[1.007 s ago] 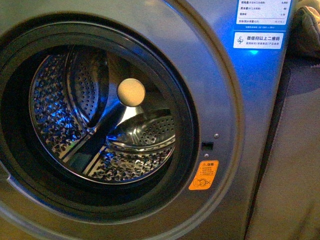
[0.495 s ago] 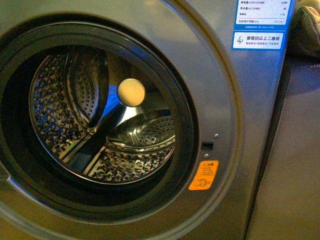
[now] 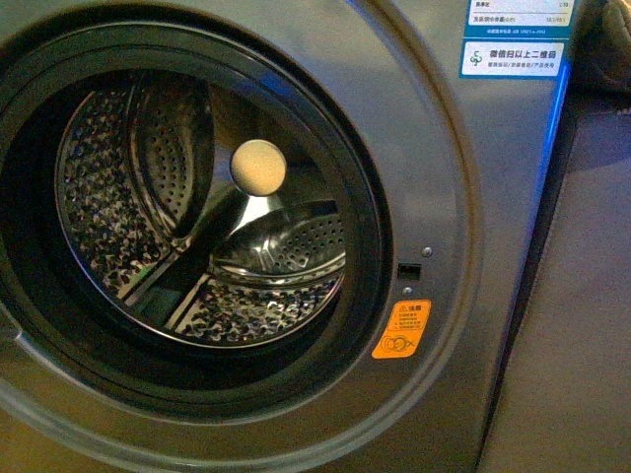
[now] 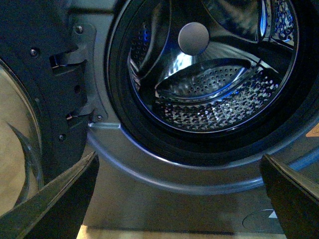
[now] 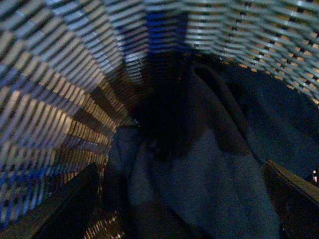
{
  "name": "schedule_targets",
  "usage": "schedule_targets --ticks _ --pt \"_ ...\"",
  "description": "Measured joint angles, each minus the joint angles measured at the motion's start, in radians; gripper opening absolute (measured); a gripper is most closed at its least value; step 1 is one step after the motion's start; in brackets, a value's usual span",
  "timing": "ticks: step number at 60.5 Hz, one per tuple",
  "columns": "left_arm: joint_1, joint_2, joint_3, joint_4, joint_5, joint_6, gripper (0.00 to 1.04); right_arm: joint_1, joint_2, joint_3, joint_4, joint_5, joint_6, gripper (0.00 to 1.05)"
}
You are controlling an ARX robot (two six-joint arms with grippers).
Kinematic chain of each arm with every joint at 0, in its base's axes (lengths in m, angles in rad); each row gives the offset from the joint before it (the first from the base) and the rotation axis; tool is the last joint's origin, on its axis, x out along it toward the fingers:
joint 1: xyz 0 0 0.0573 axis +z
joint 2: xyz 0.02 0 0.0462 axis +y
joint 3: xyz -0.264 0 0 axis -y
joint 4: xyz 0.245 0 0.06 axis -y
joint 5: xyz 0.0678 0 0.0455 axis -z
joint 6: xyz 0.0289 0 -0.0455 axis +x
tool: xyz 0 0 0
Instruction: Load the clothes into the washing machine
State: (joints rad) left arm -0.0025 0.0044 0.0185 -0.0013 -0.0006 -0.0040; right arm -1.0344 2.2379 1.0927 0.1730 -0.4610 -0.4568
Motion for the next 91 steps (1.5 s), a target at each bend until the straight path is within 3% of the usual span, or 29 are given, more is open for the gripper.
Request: schedule_targets --ticks 32,56,91 --pt "0.0 0.0 0.0 0.0 0.0 0.0 0.98 0.058 0.435 0.209 0.129 0.104 0.054 0.97" --pt "0.0 0.0 0.0 0.0 0.0 0.0 0.98 0.014 0.628 0.399 0.084 0.146 0.069 0.97" --pt "0.0 0.0 0.0 0.0 0.0 0.0 0.98 -0.034 0.764 0.469 0.136 0.155 0.067 0.97"
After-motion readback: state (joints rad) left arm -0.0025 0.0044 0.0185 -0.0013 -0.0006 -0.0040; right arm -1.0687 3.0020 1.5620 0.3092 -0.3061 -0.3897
